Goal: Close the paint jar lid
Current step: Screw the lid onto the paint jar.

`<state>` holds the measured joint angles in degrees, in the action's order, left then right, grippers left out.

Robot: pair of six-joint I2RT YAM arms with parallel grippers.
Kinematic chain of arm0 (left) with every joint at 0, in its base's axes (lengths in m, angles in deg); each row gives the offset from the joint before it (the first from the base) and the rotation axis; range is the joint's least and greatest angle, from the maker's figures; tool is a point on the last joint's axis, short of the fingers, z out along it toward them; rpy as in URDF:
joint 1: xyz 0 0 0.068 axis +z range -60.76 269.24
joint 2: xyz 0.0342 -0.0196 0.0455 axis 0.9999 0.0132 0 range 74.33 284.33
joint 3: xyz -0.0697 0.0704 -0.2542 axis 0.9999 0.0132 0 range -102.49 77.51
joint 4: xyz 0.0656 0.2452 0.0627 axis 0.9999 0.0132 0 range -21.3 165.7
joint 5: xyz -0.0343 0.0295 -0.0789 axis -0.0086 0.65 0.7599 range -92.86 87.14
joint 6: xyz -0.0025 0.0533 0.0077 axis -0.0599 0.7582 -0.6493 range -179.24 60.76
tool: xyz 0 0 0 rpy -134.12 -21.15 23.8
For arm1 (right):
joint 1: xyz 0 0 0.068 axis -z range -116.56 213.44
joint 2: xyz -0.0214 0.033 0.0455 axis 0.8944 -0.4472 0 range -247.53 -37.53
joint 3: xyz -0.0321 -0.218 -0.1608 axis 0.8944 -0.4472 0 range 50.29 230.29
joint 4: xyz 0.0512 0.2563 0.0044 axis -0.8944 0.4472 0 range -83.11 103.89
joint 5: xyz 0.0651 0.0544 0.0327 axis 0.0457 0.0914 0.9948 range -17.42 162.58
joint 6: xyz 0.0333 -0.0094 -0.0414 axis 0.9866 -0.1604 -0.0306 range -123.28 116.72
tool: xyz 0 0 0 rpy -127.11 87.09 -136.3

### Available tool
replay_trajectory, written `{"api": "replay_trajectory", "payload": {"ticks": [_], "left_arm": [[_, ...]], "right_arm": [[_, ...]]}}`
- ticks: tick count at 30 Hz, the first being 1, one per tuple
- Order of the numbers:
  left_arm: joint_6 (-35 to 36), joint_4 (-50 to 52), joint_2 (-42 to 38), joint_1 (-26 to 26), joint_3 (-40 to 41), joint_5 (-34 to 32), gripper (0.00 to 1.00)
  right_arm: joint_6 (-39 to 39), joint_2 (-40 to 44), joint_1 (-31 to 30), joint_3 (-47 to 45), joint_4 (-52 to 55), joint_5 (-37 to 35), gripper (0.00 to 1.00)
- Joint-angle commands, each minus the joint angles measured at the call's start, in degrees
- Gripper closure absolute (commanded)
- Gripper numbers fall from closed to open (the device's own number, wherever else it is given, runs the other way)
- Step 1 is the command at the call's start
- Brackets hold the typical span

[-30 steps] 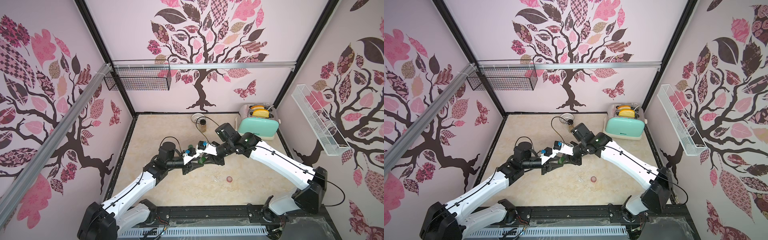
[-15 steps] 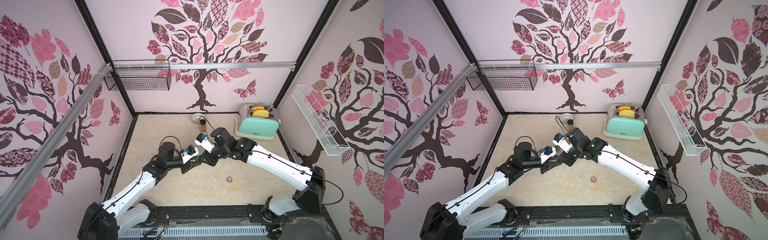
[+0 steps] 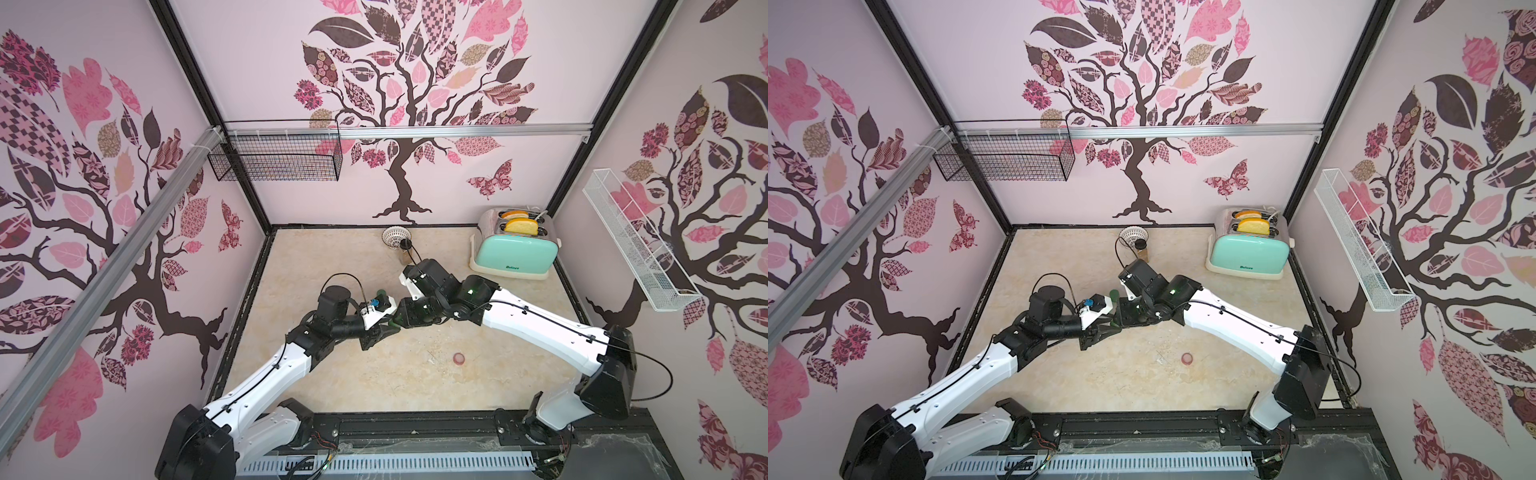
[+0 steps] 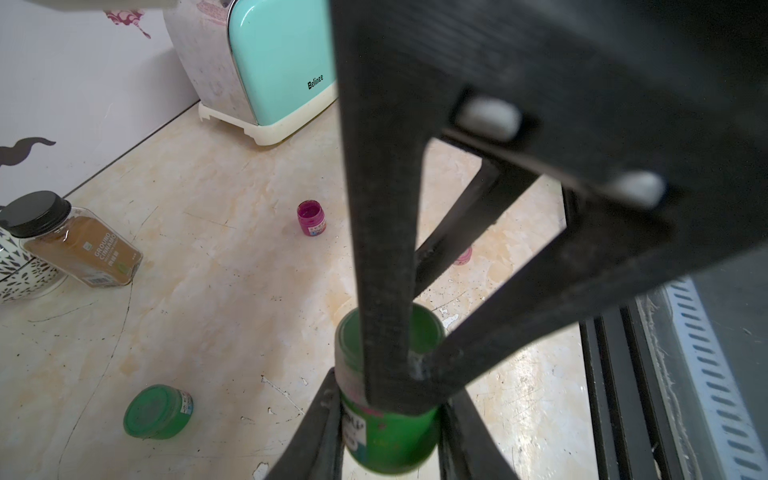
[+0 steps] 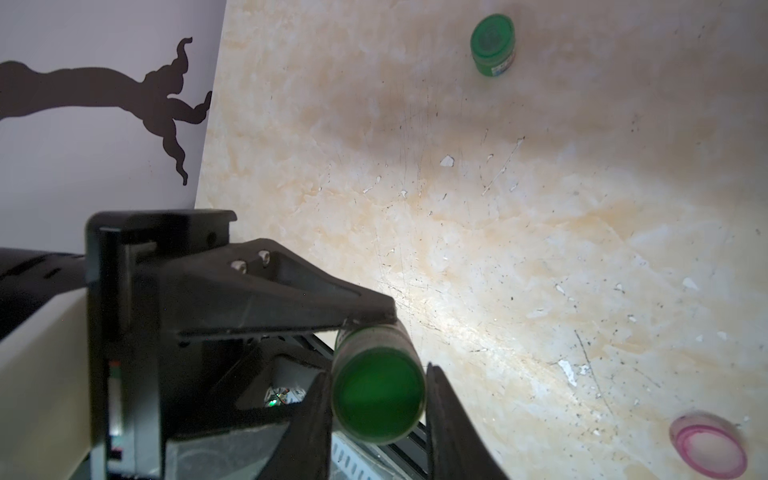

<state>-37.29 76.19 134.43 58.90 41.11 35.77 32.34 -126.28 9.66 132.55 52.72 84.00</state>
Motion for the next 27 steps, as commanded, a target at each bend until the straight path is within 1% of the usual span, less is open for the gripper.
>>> {"api": "replay_trajectory", "payload": {"ticks": [1,5,6,8,10,12,14,17,19,20,21,23,25,27], "left_arm": [[0.33,-9.33,-1.87,-1.46,-1.39,5.66,0.83],[0.48,-9.33,-1.86,-1.58,-1.24,5.58,0.83],[0.45,-9.33,-1.90,-1.56,-1.35,5.58,0.83],[0.45,-9.34,-1.76,-1.56,-1.30,5.63,0.83],[0.46,-9.33,-1.74,-1.56,-1.30,5.65,0.83],[0.45,-9.33,-1.75,-1.67,-1.23,5.66,0.83],[0.36,-9.33,-1.67,-1.66,-1.22,5.71,0.82],[0.28,-9.25,-1.26,-1.82,-1.36,6.01,0.82],[0.20,-9.27,-1.06,-1.82,-1.35,6.49,0.82],[0.19,-9.24,-0.96,-1.86,-1.35,6.70,0.82],[0.09,-9.17,-0.86,-1.91,-1.39,6.96,0.82],[0.08,-9.05,-0.71,-1.91,-1.47,7.48,0.82],[0.09,-8.80,-0.43,-1.91,-1.57,8.26,0.82],[0.11,-8.36,-0.36,-1.91,-1.74,8.88,0.82]], "right_arm": [[8.21,-2.43,-2.33,1.94,-3.55,6.22,0.84],[7.21,-1.57,-2.25,2.97,-2.85,4.62,0.82],[6.29,-1.13,-2.33,3.37,-2.53,3.86,0.77],[3.94,-0.42,-2.21,4.37,-1.13,2.61,0.63],[1.37,0.43,-2.21,5.47,1.04,0.20,0.56],[-2.74,1.67,-2.13,5.89,2.64,-2.63,0.51],[-7.23,3.65,-1.62,5.41,2.89,-4.32,0.43],[-14.94,7.86,1.20,3.14,1.30,-5.06,0.33],[-19.98,11.59,4.71,-0.15,-2.47,-1.34,0.25],[-22.98,13.24,6.30,-2.14,-4.63,0.90,0.24],[-26.40,15.07,7.99,-4.35,-6.92,4.62,0.22],[-34.72,17.62,9.67,-7.06,-9.65,10.31,0.20],[-45.43,19.19,9.75,-7.93,-8.38,13.97,0.15],[-53.86,19.84,9.70,-7.84,-5.60,17.85,0.13]]}}
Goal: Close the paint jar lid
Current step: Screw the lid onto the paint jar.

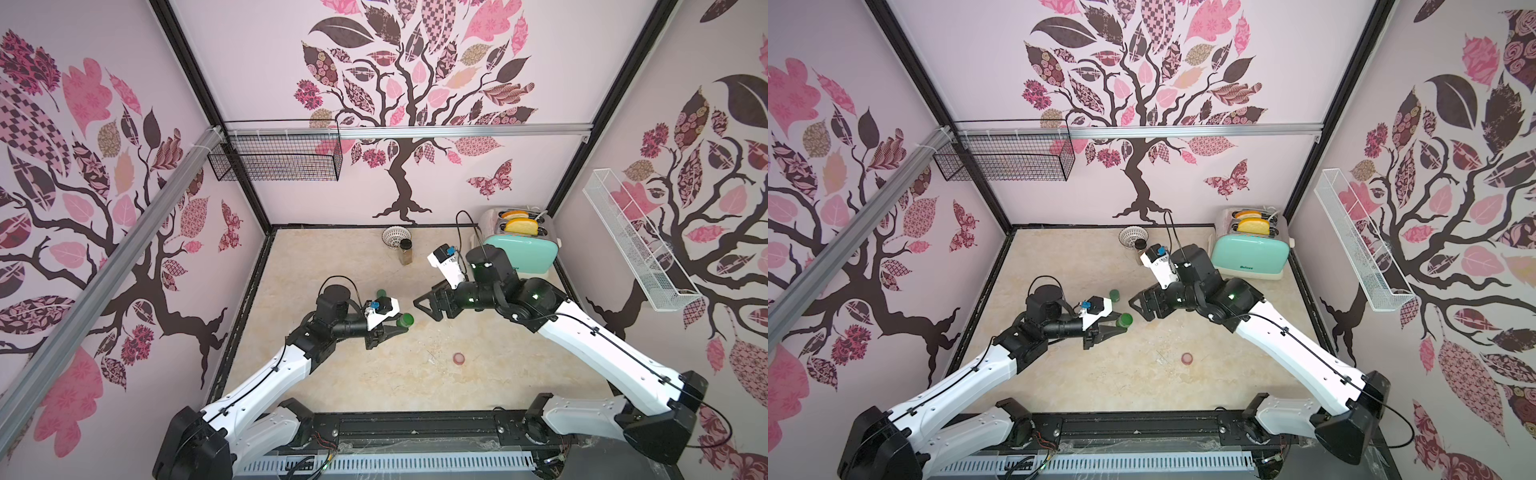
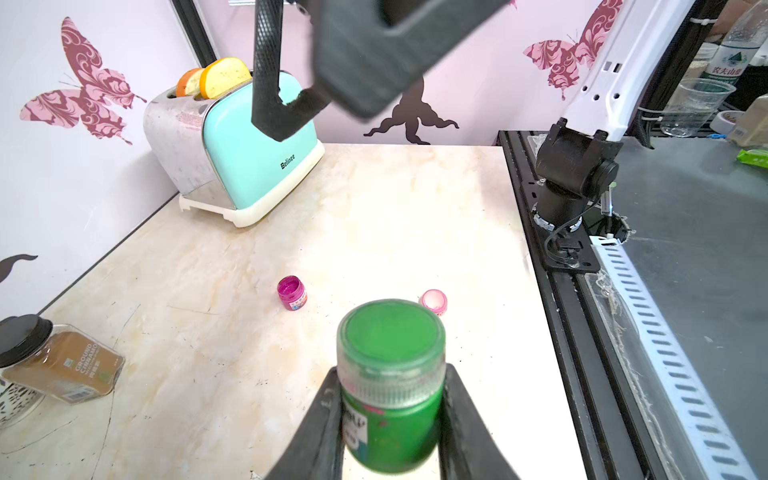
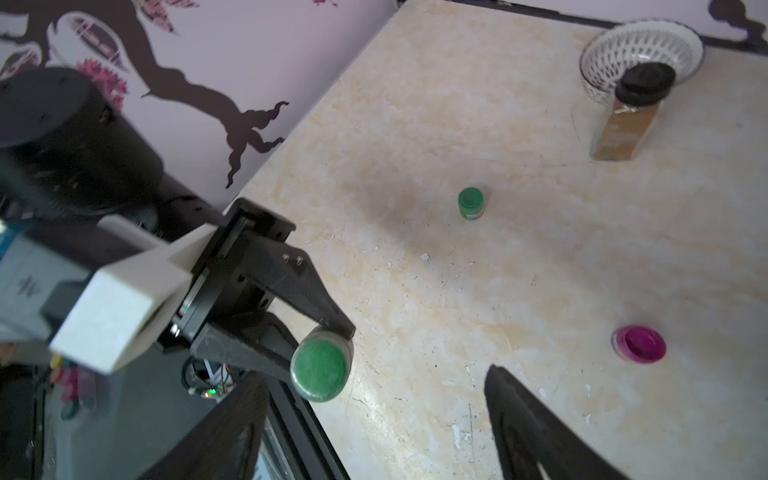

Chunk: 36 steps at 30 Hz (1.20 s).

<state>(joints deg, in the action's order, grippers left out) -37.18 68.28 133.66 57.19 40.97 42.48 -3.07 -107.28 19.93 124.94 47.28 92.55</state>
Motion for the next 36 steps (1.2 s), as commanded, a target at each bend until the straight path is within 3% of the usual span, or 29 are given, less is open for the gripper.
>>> {"api": "replay_trajectory", "payload": {"ticks": [1,6,15,24,36], "left_arm": [[0.00,-0.30,0.60,-0.25,-1.76,2.36,0.82],[-0.19,-0.25,0.97,-0.20,-1.91,2.90,0.82],[-0.14,-0.11,1.09,-0.33,-2.04,3.07,0.82],[-0.09,-0.11,1.40,-0.30,-2.08,3.17,0.82],[-0.01,-0.11,1.40,-0.33,-2.13,3.07,0.82]], "right_arm": [[-21.24,1.02,-0.53,-0.06,0.86,10.31,0.12],[-40.99,2.06,-0.57,-2.41,3.01,16.28,0.08],[-54.41,-4.05,-0.69,2.59,11.01,15.05,0.11],[-54.86,-8.58,-0.75,5.25,9.78,14.13,0.29],[-55.27,-11.70,-1.07,7.05,10.86,15.20,0.40]]}}
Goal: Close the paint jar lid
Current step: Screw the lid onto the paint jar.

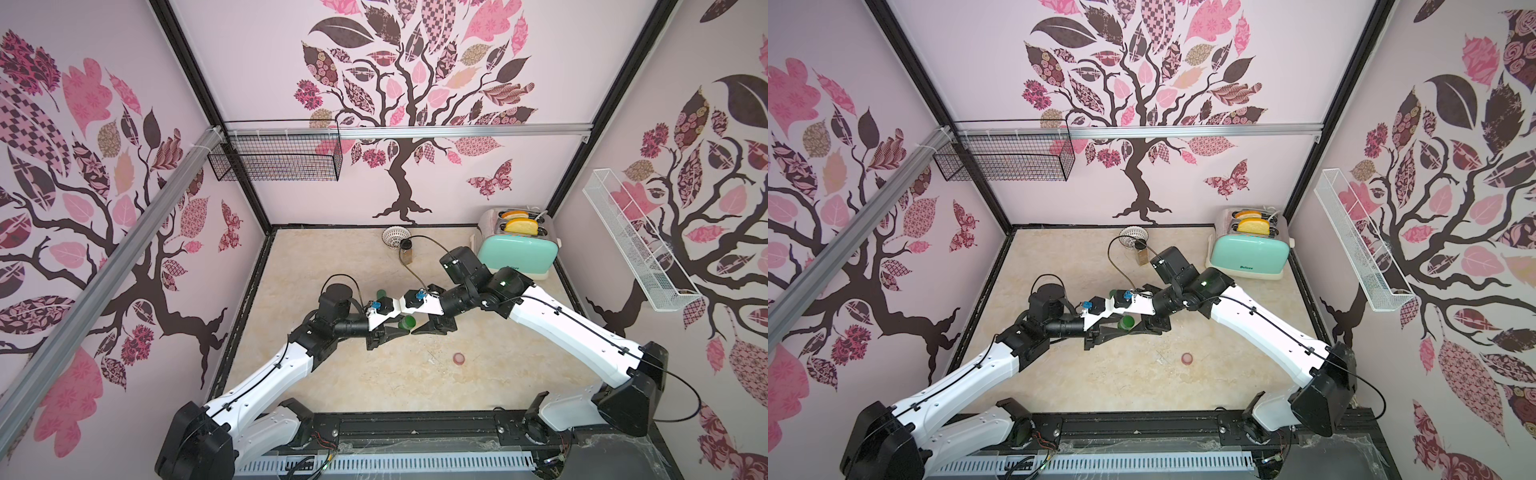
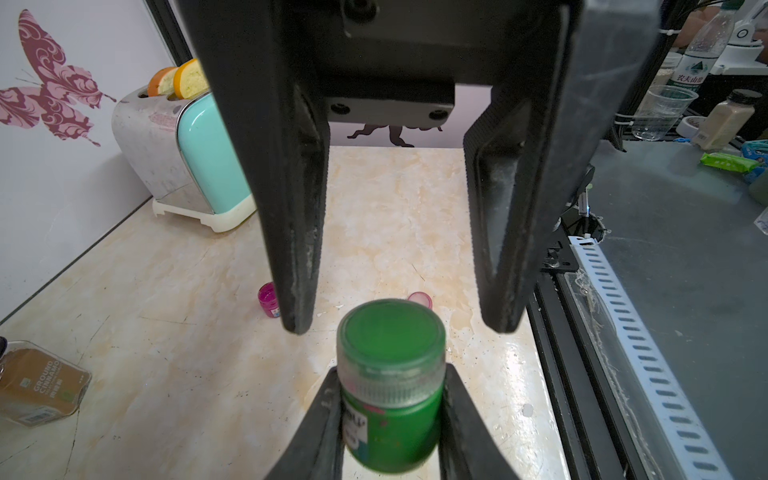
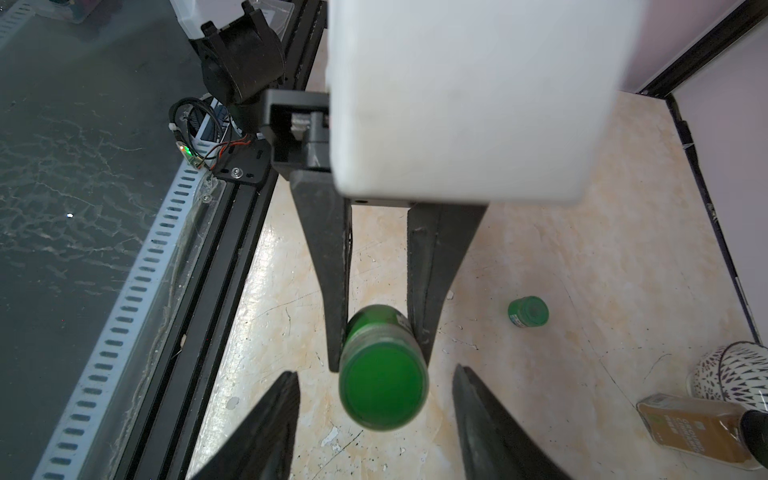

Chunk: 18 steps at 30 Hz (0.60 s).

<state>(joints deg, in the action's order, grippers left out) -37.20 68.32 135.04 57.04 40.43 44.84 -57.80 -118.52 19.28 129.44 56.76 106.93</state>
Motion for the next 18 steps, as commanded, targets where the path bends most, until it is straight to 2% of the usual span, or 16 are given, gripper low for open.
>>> {"api": "replay_trajectory", "payload": {"ticks": [1,11,18], "left_arm": [[0.02,-0.15,-0.05,-0.15,-1.64,0.66,0.82],[0.10,0.08,-0.11,-0.17,-1.67,0.55,0.81],[0.15,0.08,-0.33,-0.17,-1.55,0.47,0.81]], "right_arm": [[-0.59,-0.71,-0.40,2.81,1.62,0.97,0.41],[-0.19,-1.76,-0.47,3.55,1.71,1.24,0.52],[0.21,-2.41,-0.49,3.90,1.63,0.99,0.53]]}}
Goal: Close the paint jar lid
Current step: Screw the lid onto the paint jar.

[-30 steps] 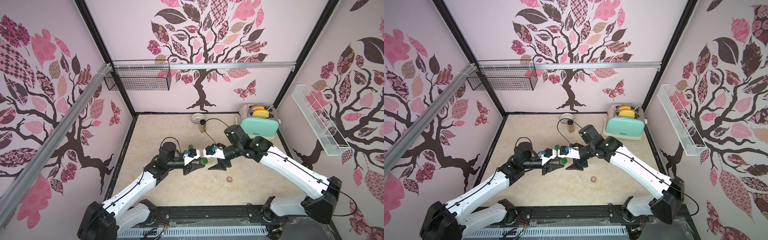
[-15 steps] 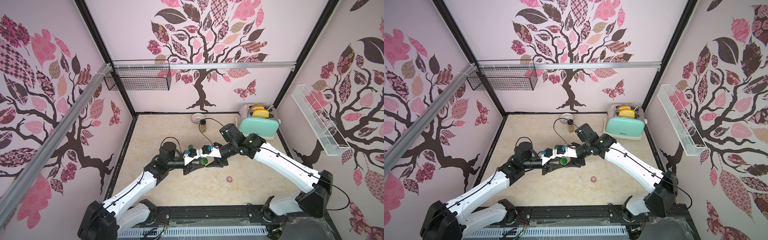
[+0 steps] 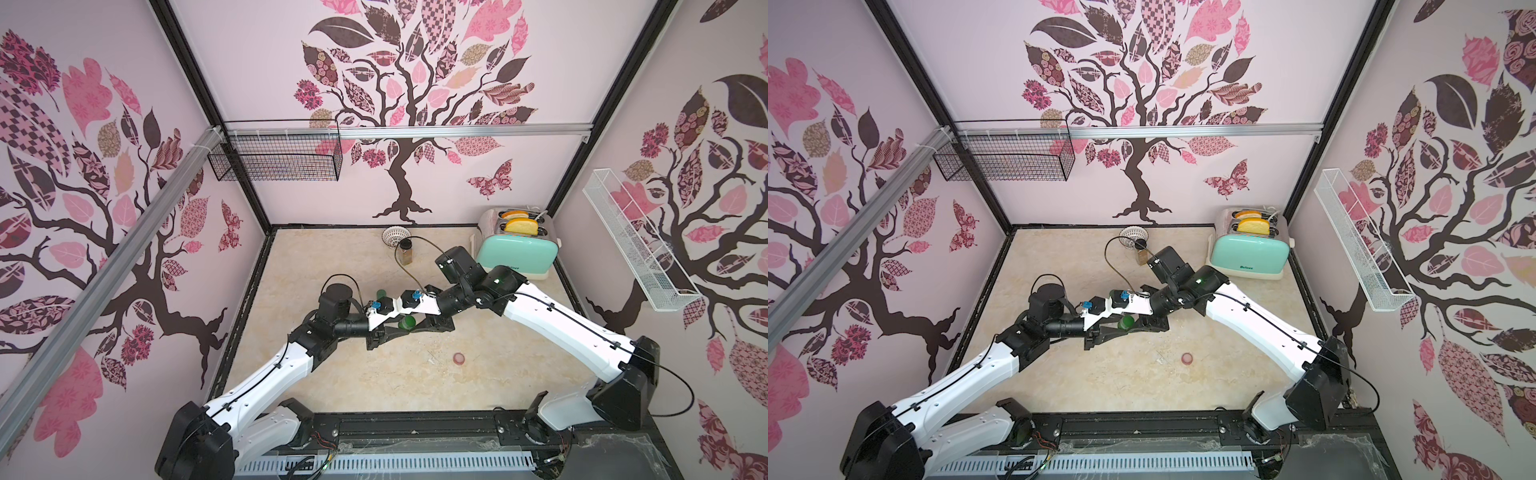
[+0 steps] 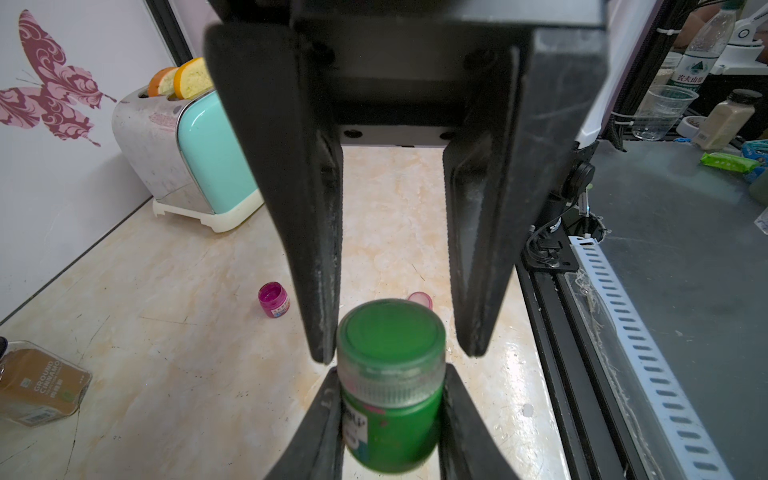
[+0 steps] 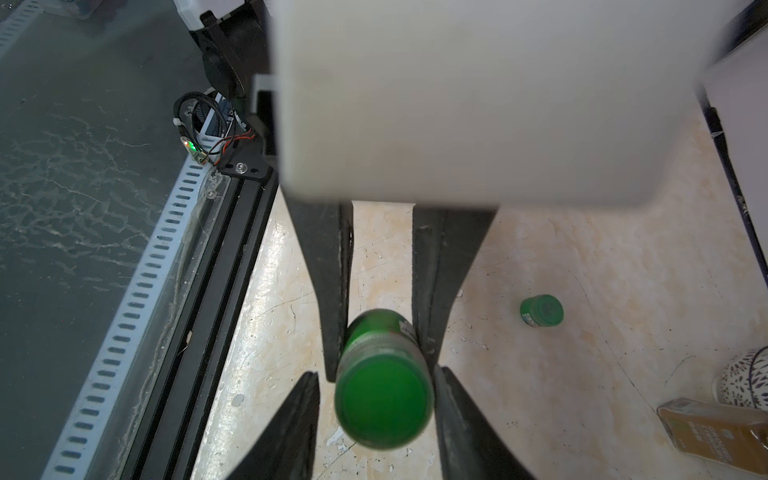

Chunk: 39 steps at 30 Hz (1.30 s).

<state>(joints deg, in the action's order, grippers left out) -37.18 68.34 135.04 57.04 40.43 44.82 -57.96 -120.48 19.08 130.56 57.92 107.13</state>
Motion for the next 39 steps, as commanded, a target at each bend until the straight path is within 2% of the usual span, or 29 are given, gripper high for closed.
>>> {"api": "replay_trajectory", "payload": {"ticks": [1,10,19,22,27,33,39], "left_arm": [[0.17,0.10,-0.36,-0.18,-1.59,0.48,0.81],[0.18,0.18,-0.41,-0.15,-1.57,0.40,0.81],[0.26,0.16,-0.66,-0.16,-1.59,0.22,0.81],[0.35,0.18,-0.76,-0.17,-1.57,0.05,0.81],[0.43,0.18,-0.99,-0.15,-1.50,-0.13,0.81],[0.43,0.18,-1.17,-0.18,-1.55,-0.37,0.81],[0.56,0.03,-1.71,-0.17,-1.48,-0.74,0.81]], "right_arm": [[0.37,-0.50,-0.36,2.79,0.36,0.67,0.53],[1.86,-0.72,-0.37,2.60,-0.07,0.69,0.63],[4.85,-0.77,-1.64,0.64,-1.58,-1.92,0.65],[8.07,-0.63,-2.20,-0.54,-3.85,-3.08,0.67],[18.53,0.85,-3.27,-4.39,-11.81,-6.41,0.78],[36.27,2.06,-4.55,-7.81,-19.99,-10.18,0.89],[51.59,-0.27,-7.93,-5.23,-17.80,-19.14,0.96]]}}
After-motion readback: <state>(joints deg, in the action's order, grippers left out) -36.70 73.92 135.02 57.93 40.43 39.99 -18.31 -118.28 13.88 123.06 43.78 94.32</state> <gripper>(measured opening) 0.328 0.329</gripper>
